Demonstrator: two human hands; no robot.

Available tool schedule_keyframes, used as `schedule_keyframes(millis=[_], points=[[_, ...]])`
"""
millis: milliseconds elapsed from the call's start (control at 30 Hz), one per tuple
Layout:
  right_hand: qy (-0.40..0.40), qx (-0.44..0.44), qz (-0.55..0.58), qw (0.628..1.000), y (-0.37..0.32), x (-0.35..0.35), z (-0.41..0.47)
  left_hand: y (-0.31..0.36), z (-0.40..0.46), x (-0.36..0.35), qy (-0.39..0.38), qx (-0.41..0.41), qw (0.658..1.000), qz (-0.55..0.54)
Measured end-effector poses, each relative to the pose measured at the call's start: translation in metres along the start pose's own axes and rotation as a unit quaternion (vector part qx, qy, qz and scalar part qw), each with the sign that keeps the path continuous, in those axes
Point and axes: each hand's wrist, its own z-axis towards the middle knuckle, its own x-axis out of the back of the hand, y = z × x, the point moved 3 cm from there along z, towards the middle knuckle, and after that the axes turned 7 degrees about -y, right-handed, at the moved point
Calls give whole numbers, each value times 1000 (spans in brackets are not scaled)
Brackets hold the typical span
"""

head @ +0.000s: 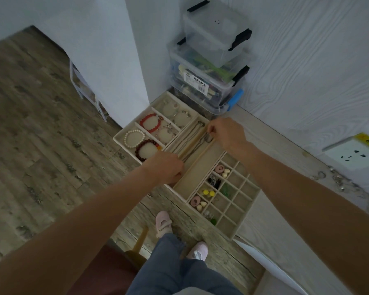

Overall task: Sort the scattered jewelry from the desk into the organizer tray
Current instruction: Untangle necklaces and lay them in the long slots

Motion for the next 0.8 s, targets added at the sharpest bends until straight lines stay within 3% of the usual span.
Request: schedule_keyframes(millis=[667,800], points=[[-5,45,-196,980,-8,-1,3,0,-2,3,11,2,1000,-16],[-15,40,-185,982,-8,3,-2,0,-2,3,8,9,1000,-22]])
